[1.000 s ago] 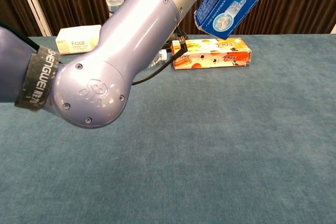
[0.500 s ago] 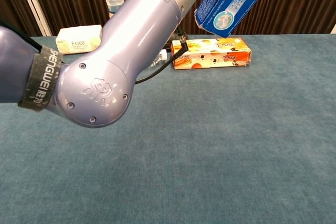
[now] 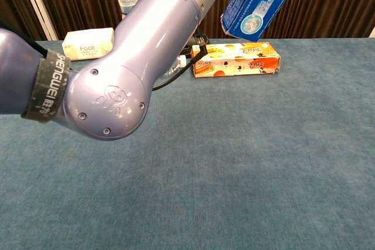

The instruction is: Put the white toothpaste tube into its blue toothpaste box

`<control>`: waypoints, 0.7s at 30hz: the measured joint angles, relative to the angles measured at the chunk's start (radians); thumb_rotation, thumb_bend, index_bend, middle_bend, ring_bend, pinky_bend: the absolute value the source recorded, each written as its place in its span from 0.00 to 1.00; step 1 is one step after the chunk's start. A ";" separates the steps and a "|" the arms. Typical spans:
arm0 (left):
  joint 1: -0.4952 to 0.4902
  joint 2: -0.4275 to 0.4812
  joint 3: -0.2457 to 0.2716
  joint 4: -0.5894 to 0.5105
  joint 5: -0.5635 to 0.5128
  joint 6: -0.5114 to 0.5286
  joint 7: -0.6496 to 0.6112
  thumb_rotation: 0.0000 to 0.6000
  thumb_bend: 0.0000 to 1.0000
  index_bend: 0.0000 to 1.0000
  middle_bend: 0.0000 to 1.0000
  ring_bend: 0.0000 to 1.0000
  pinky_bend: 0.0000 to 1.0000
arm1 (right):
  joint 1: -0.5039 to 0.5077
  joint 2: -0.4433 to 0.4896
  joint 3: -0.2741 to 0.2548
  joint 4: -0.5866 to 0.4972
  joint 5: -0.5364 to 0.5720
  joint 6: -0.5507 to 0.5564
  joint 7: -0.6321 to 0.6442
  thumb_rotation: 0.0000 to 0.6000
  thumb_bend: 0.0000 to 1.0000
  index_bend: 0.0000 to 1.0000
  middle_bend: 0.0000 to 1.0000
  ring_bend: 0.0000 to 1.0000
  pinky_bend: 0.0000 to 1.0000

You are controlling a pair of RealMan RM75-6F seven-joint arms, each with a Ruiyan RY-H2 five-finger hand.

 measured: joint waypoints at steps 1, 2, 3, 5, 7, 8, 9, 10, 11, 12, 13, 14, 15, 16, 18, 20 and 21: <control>0.000 -0.002 -0.001 0.001 0.000 0.002 -0.001 1.00 0.43 0.44 0.54 0.53 0.61 | -0.003 -0.001 0.001 -0.004 0.000 0.004 0.001 1.00 0.30 0.00 0.41 0.27 0.06; 0.000 -0.003 -0.002 0.002 -0.001 0.003 -0.002 1.00 0.44 0.44 0.54 0.53 0.61 | -0.004 -0.002 0.002 -0.005 0.001 0.006 0.001 1.00 0.30 0.00 0.41 0.27 0.06; 0.000 -0.005 -0.003 0.004 -0.001 0.007 -0.004 1.00 0.44 0.44 0.54 0.53 0.61 | -0.006 -0.002 0.003 -0.006 0.002 0.008 0.001 1.00 0.30 0.00 0.41 0.27 0.06; 0.002 -0.008 -0.005 0.006 0.001 0.016 -0.008 1.00 0.44 0.44 0.54 0.53 0.61 | -0.013 -0.003 0.003 -0.008 0.007 0.010 0.000 1.00 0.30 0.00 0.41 0.27 0.06; 0.008 -0.008 -0.003 0.006 0.003 0.023 -0.011 1.00 0.44 0.44 0.54 0.53 0.61 | -0.022 -0.004 0.002 -0.008 0.013 0.012 -0.001 1.00 0.30 0.00 0.41 0.27 0.06; 0.012 -0.006 0.000 0.005 0.005 0.025 -0.011 1.00 0.44 0.44 0.54 0.53 0.61 | -0.027 -0.004 0.002 -0.007 0.016 0.012 -0.001 1.00 0.30 0.00 0.41 0.27 0.06; 0.018 0.000 0.005 0.003 0.008 0.026 -0.011 1.00 0.44 0.44 0.55 0.53 0.61 | -0.031 -0.005 0.001 -0.005 0.019 0.013 -0.001 1.00 0.30 0.00 0.41 0.27 0.06; 0.025 0.005 0.010 0.000 0.009 0.028 -0.010 1.00 0.44 0.44 0.55 0.53 0.61 | -0.037 -0.006 0.000 -0.002 0.023 0.013 0.000 1.00 0.30 0.00 0.41 0.27 0.06; 0.032 0.011 0.015 -0.005 0.011 0.029 -0.009 1.00 0.44 0.44 0.55 0.53 0.61 | -0.039 -0.007 -0.001 0.001 0.026 0.013 0.000 1.00 0.30 0.00 0.41 0.27 0.06; 0.042 0.020 0.024 -0.014 0.014 0.031 -0.008 1.00 0.44 0.44 0.55 0.53 0.62 | -0.040 -0.008 0.000 0.004 0.030 0.012 0.001 1.00 0.30 0.00 0.41 0.27 0.06; 0.052 0.029 0.032 -0.022 0.016 0.031 -0.006 1.00 0.44 0.44 0.55 0.53 0.62 | -0.042 -0.009 0.001 0.008 0.037 0.010 0.004 1.00 0.30 0.00 0.41 0.27 0.06; 0.062 0.040 0.041 -0.031 0.019 0.032 -0.004 1.00 0.44 0.44 0.55 0.53 0.62 | -0.042 -0.009 0.003 0.012 0.043 0.007 0.008 1.00 0.30 0.00 0.41 0.27 0.06; 0.077 0.058 0.057 -0.046 0.023 0.031 0.002 1.00 0.44 0.44 0.55 0.53 0.62 | -0.041 -0.009 0.006 0.015 0.049 0.003 0.012 1.00 0.30 0.00 0.41 0.27 0.06; 0.090 0.075 0.070 -0.059 0.027 0.030 0.007 1.00 0.44 0.44 0.55 0.53 0.62 | -0.036 -0.008 0.011 0.023 0.058 -0.009 0.021 1.00 0.30 0.00 0.41 0.27 0.06; 0.123 0.118 0.105 -0.093 0.038 0.028 0.022 1.00 0.44 0.44 0.55 0.53 0.62 | -0.025 -0.008 0.020 0.040 0.075 -0.031 0.041 1.00 0.30 0.00 0.41 0.27 0.06; 0.154 0.161 0.138 -0.125 0.045 0.024 0.040 1.00 0.44 0.44 0.55 0.53 0.62 | -0.015 -0.007 0.027 0.061 0.089 -0.047 0.062 1.00 0.30 0.00 0.41 0.27 0.06; 0.175 0.191 0.160 -0.152 0.048 0.020 0.054 1.00 0.44 0.44 0.55 0.53 0.62 | -0.014 -0.007 0.028 0.065 0.089 -0.049 0.065 1.00 0.30 0.00 0.41 0.27 0.06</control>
